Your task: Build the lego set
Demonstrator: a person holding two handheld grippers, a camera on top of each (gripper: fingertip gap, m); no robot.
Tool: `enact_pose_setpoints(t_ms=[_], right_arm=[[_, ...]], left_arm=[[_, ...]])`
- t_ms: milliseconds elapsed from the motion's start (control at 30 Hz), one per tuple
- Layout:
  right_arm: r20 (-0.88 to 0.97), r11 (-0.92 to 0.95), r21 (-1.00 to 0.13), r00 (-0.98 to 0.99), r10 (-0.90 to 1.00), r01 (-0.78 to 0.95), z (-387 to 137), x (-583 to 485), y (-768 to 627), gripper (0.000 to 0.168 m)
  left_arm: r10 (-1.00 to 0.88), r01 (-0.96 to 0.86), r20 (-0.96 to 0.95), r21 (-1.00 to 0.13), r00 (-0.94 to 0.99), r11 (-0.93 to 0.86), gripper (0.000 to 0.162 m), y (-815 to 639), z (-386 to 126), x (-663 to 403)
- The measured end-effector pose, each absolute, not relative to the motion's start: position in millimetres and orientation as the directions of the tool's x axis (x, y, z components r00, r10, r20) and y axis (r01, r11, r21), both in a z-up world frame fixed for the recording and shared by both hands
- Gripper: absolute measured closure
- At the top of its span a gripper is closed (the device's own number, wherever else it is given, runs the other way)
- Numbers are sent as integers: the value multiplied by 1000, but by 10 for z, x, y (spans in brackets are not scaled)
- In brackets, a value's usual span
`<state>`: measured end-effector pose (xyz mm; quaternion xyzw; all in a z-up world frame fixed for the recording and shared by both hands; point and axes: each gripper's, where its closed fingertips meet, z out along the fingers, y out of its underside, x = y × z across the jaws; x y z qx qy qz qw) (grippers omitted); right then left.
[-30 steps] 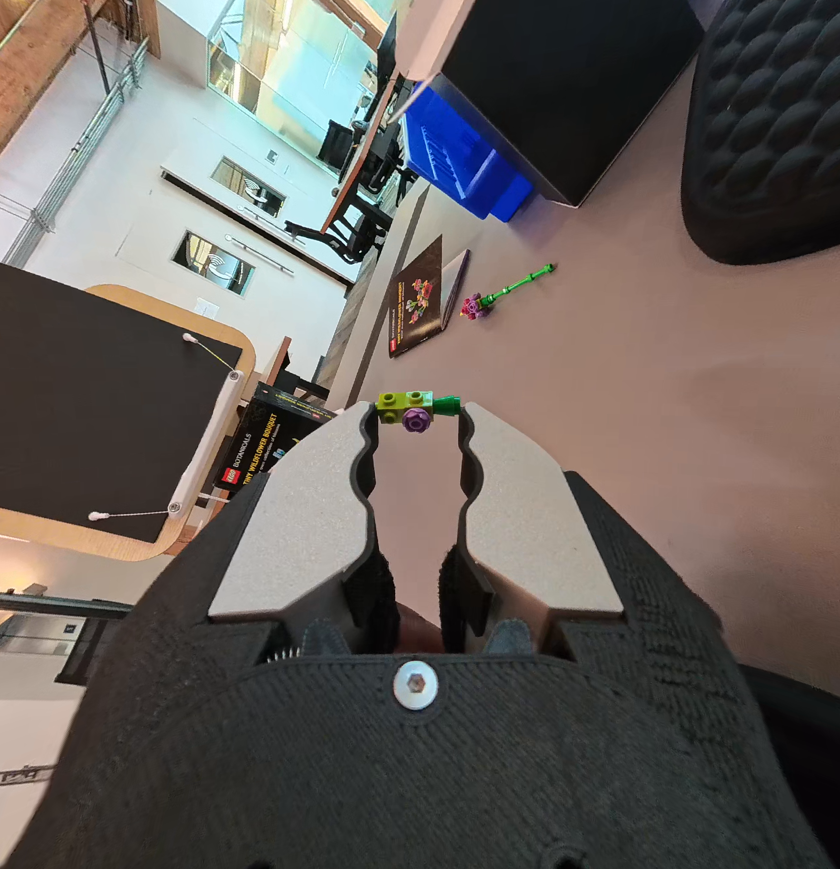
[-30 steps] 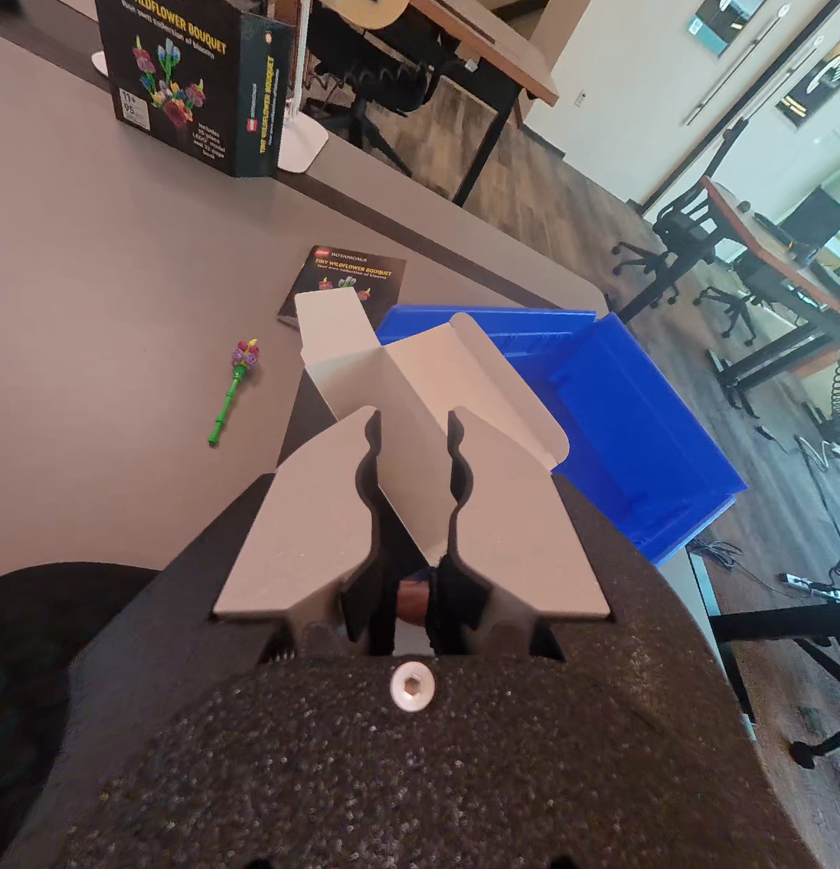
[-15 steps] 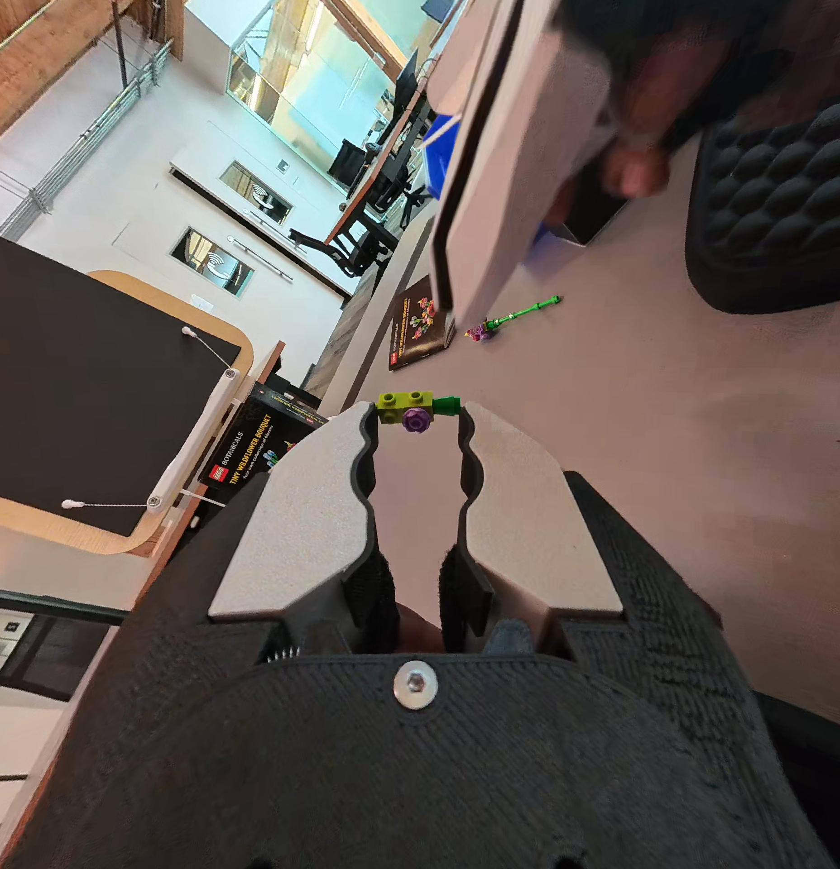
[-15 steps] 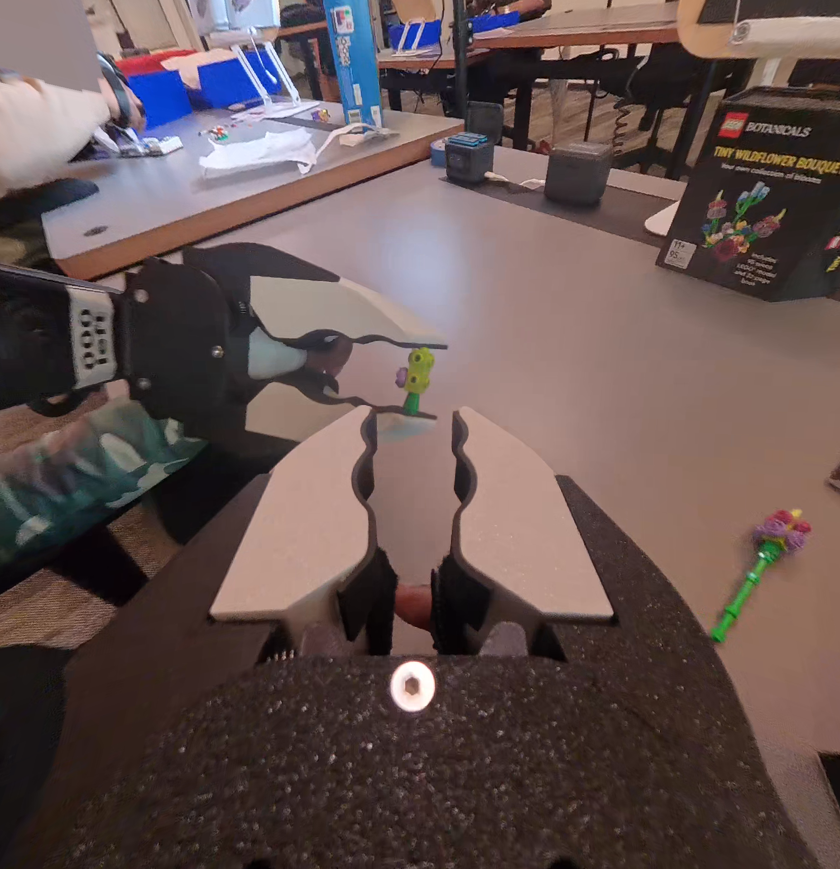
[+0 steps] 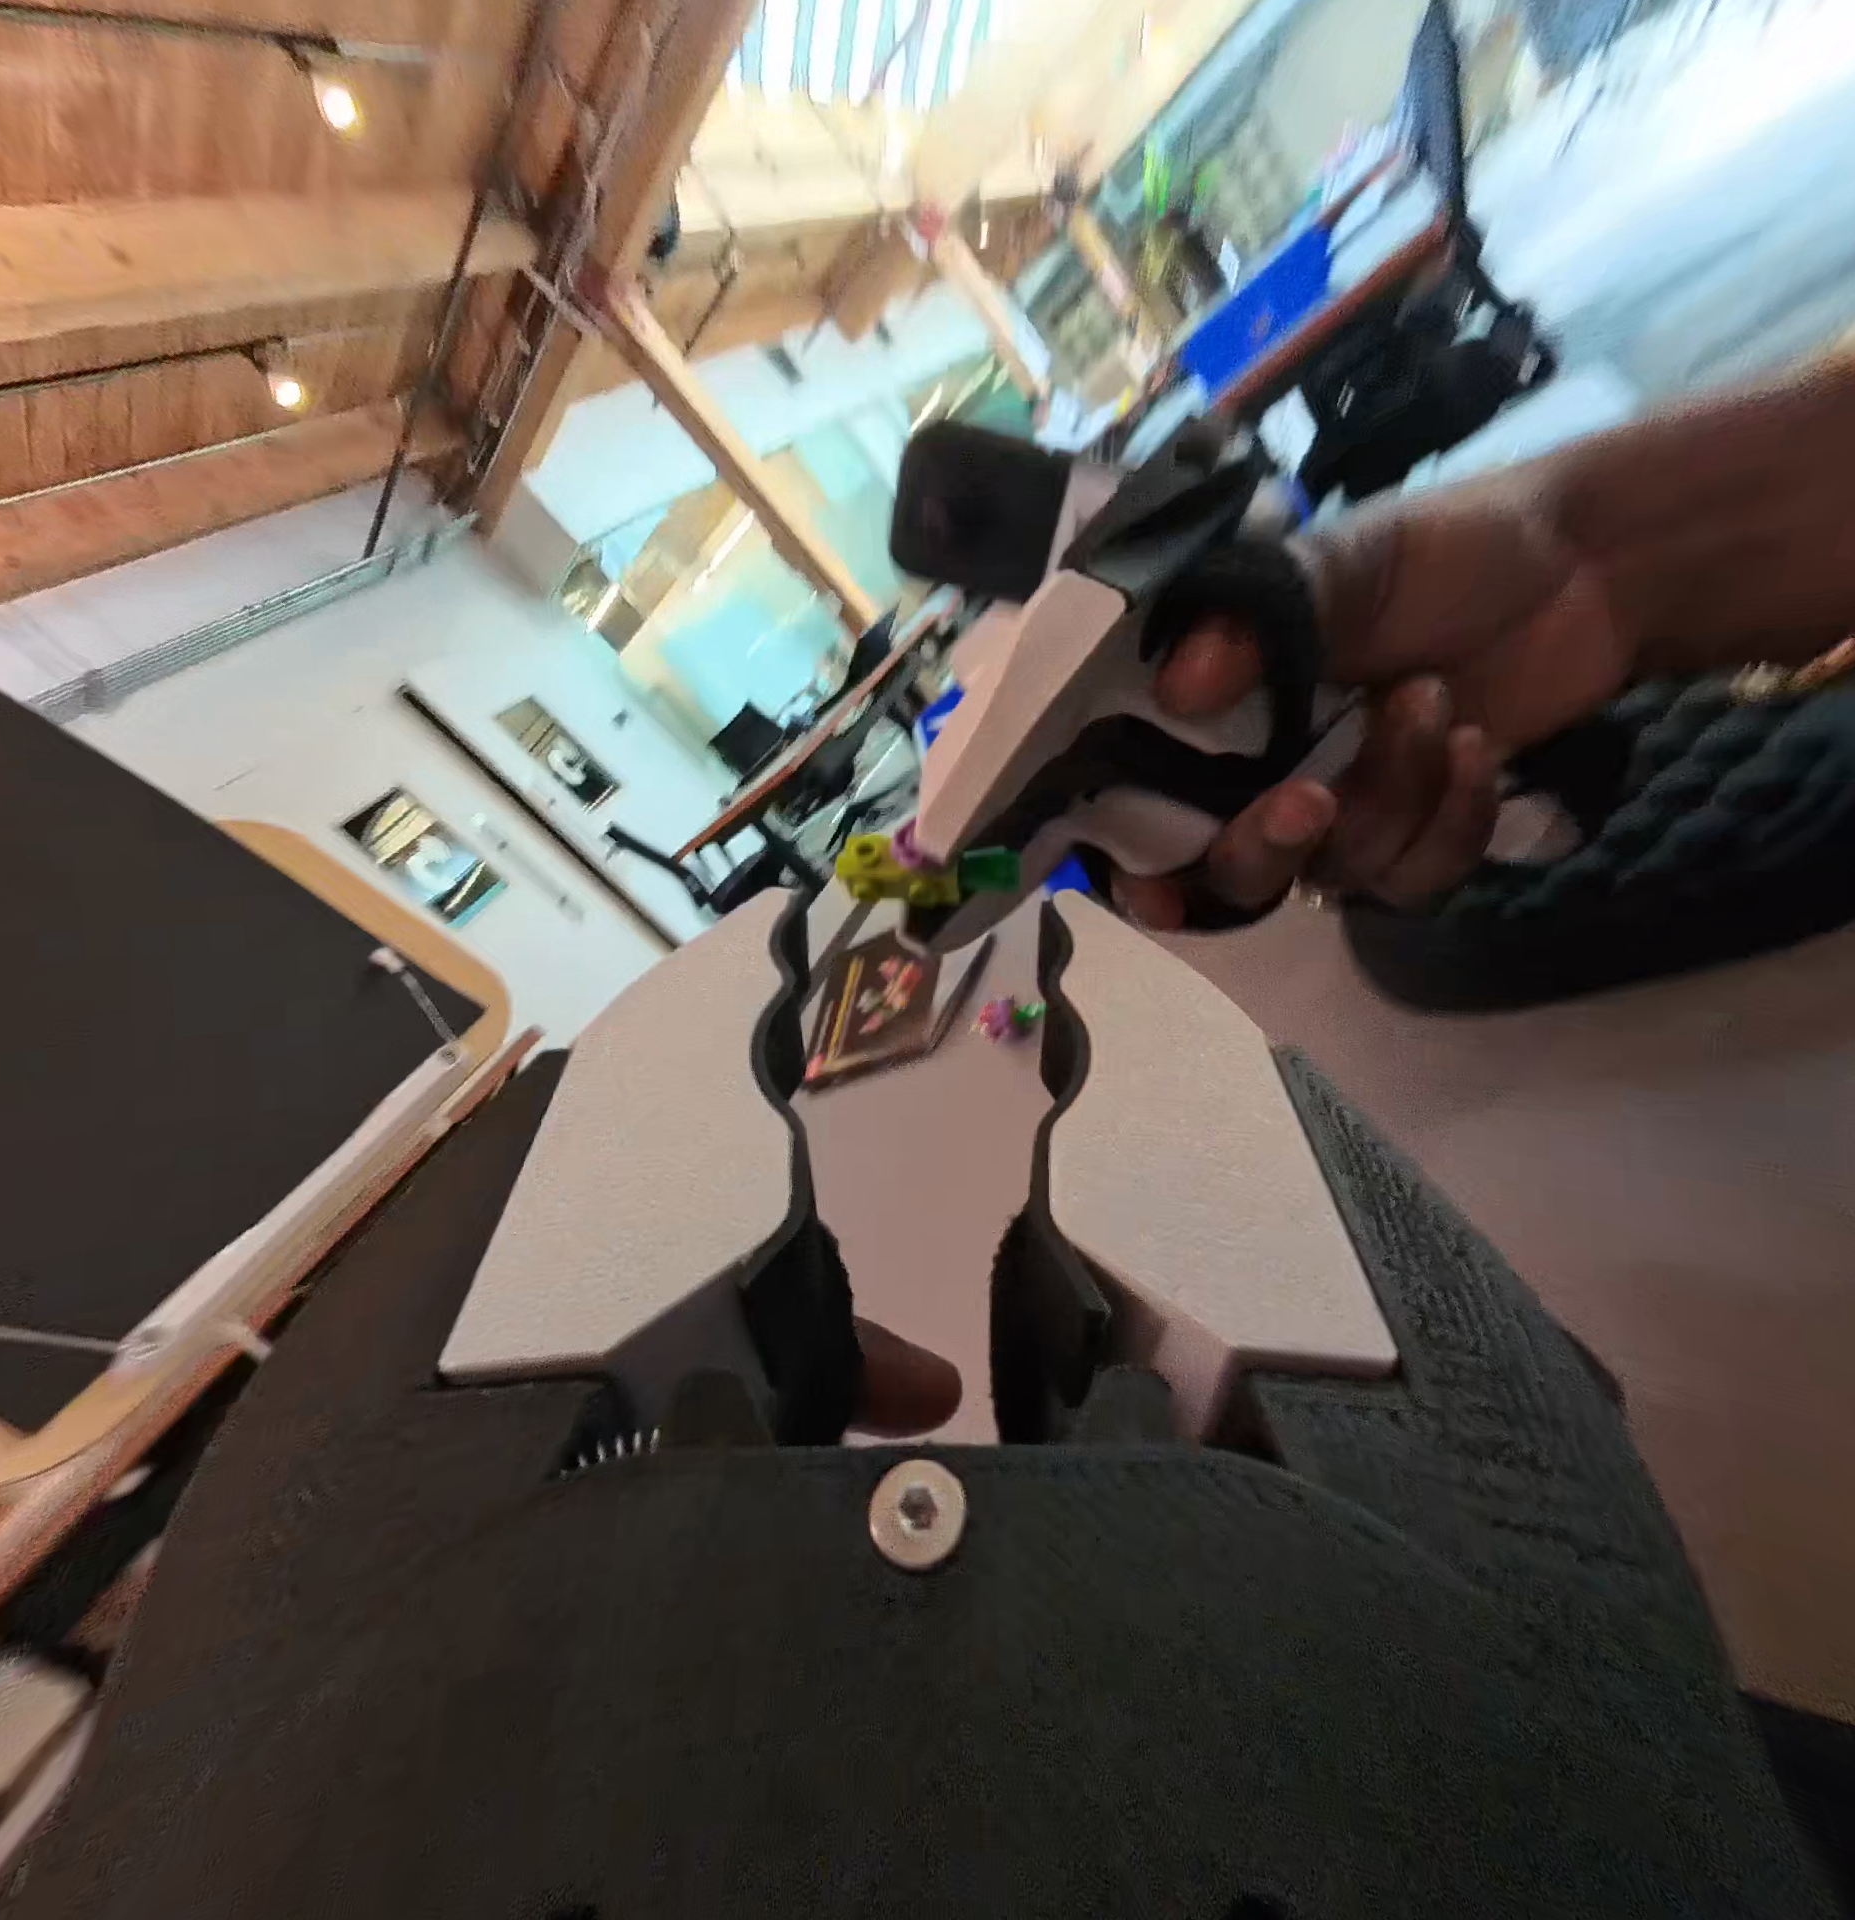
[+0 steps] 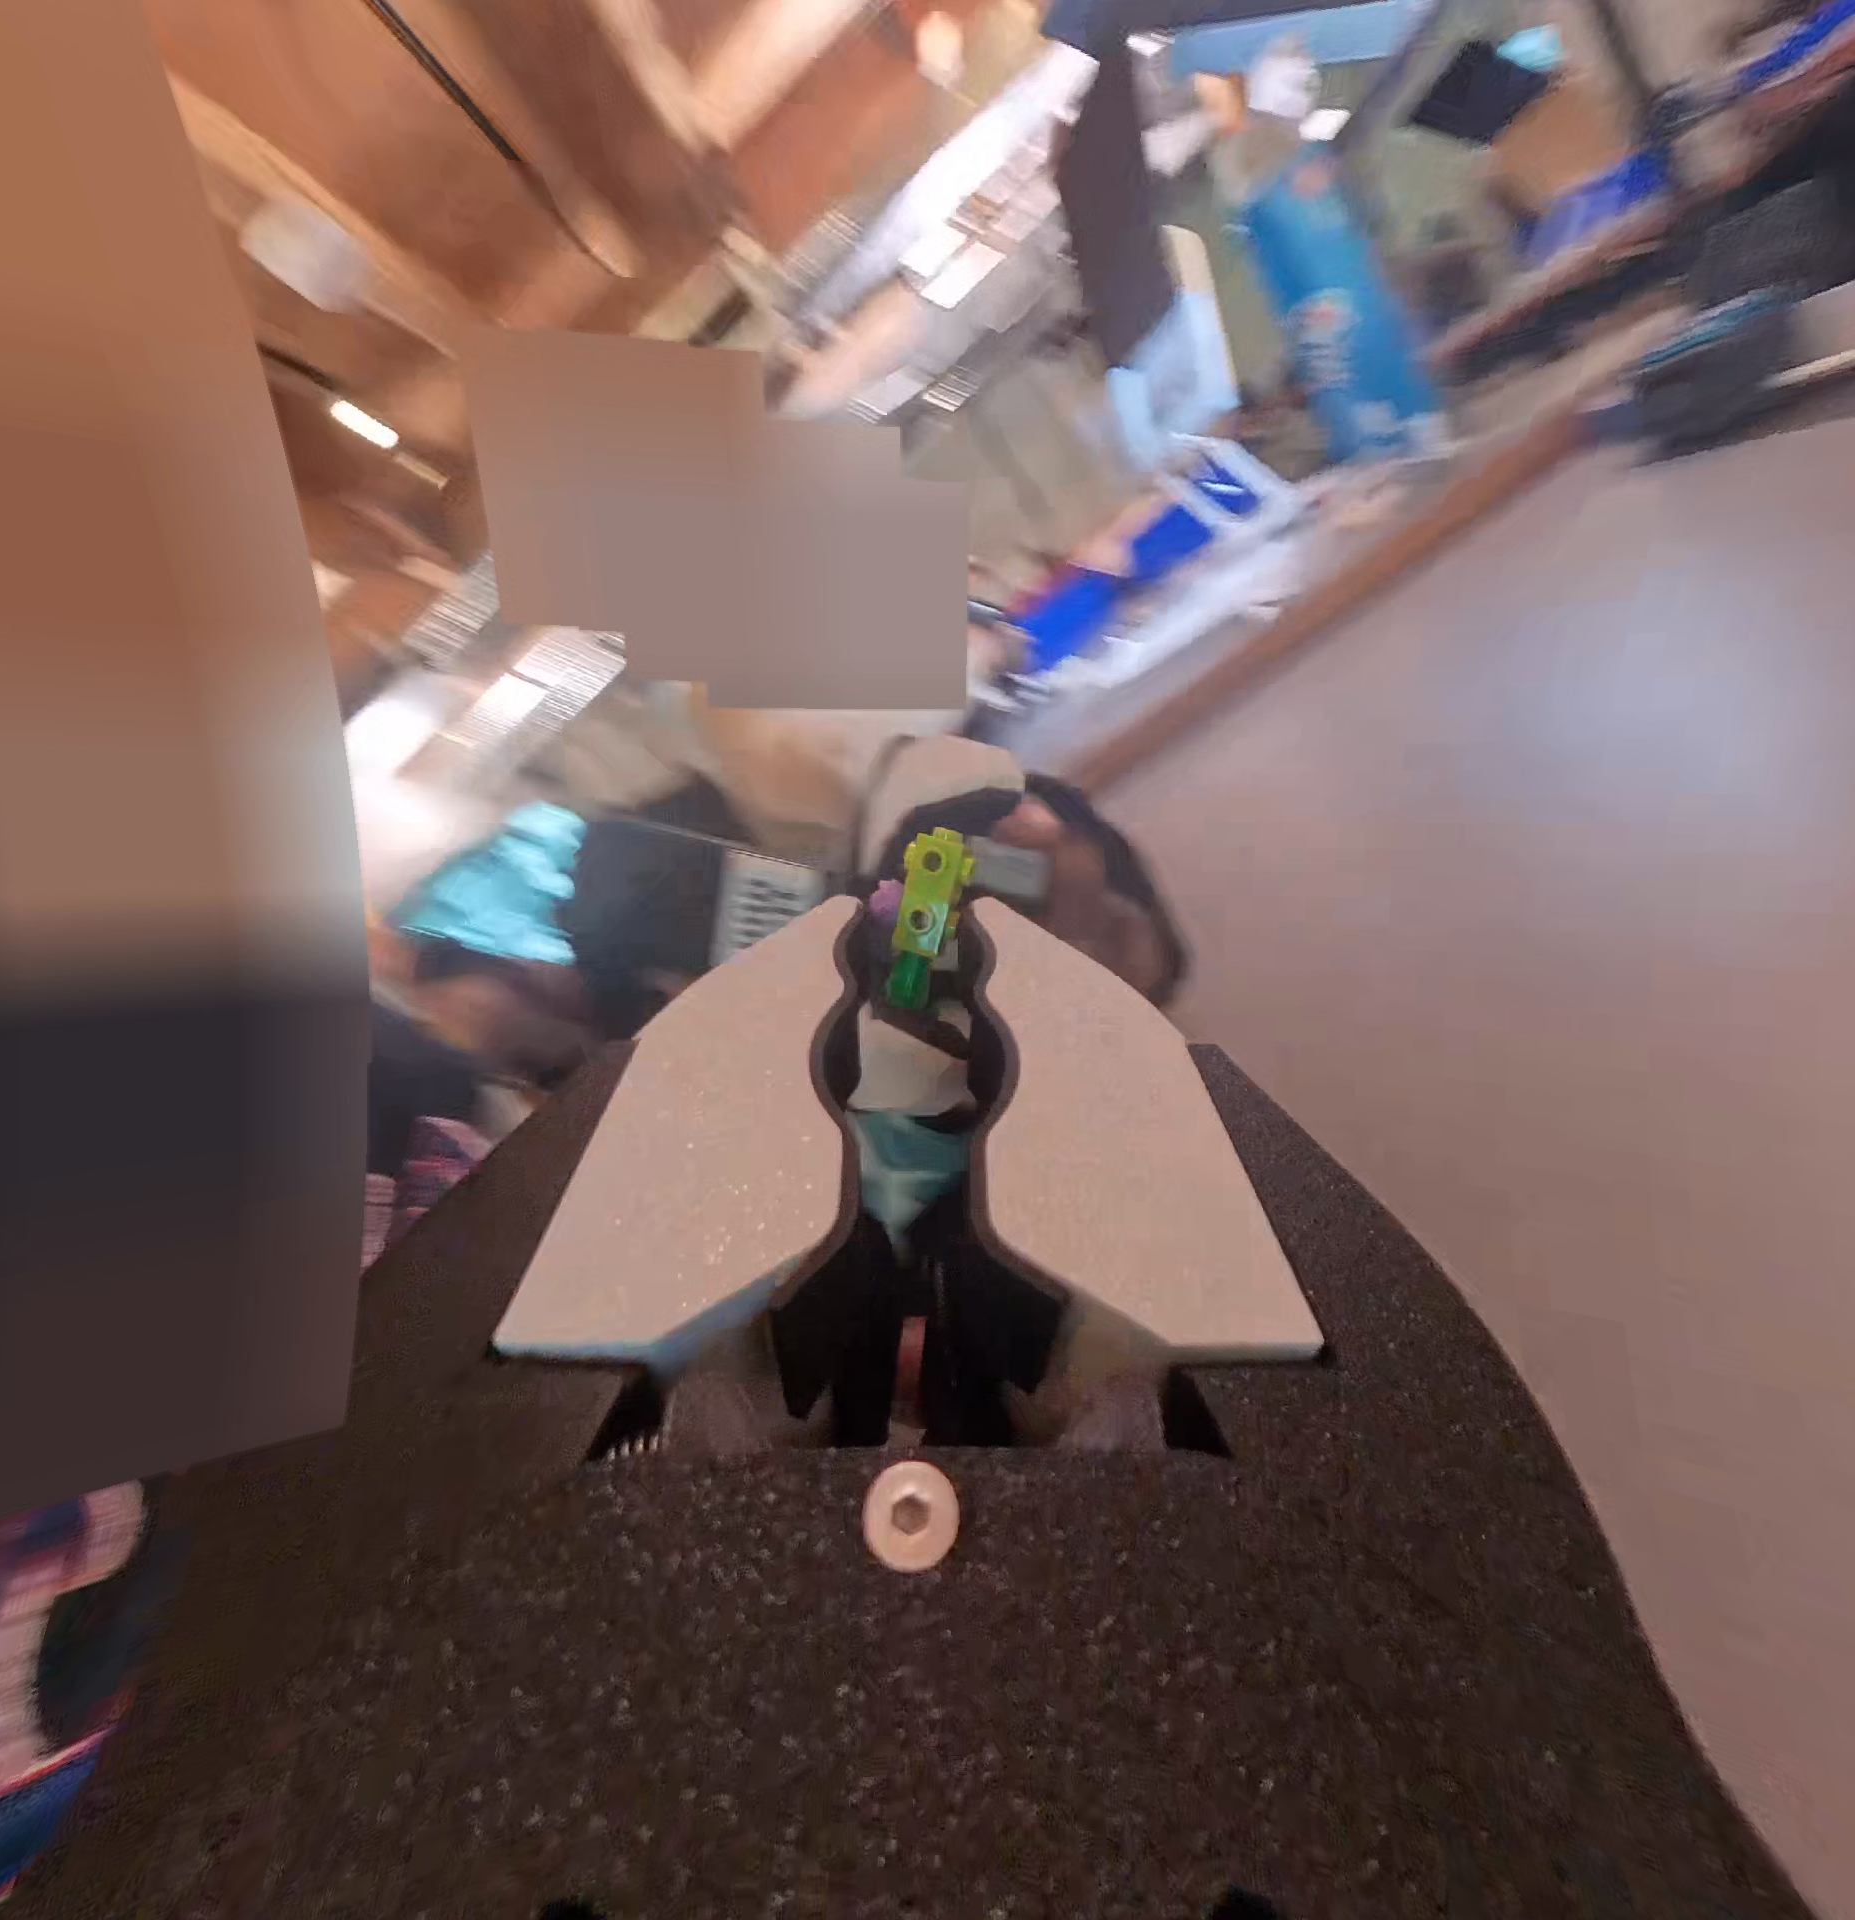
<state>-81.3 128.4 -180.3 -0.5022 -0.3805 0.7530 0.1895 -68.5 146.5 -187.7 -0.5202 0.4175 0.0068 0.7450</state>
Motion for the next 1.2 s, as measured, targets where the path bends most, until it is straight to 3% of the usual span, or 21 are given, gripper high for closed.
enact_pose_setpoints(t_ms=[67,267,400,900,1000,1067,1133,1200], right_arm=[[-658,-722,-683,-526,539,116,-1739,-757,1253,153],[-701,-784,-595,-591,399,177,-1745,-788,1162,153],[-708,-784,-591,-588,391,190,-1763,-799,1150,153],[-695,-775,-595,-620,363,213,-1759,-772,1085,153],[-684,-757,-637,-561,467,145,-1810,-819,1186,151],[-625,-676,-736,-420,659,35,-1877,-856,1363,142],[-472,-490,-870,-209,857,-45,-1924,-843,1530,140],[-251,-251,-968,-13,968,-13,-1977,-822,1613,145]], left_arm=[[-470,-373,-593,-793,654,481,115,1407,-1832,-656],[-488,-367,-595,-793,638,487,116,1392,-1845,-594],[-494,-345,-587,-796,642,498,129,1368,-1815,-599],[-559,-302,-554,-823,617,482,129,1318,-1825,-569],[-493,-394,-588,-803,641,446,130,1413,-1873,-638],[-390,-522,-640,-767,662,372,130,1555,-1952,-785],[-296,-641,-706,-708,643,297,130,1658,-2029,-917],[-242,-715,-757,-653,607,251,130,1710,-2080,-967]])
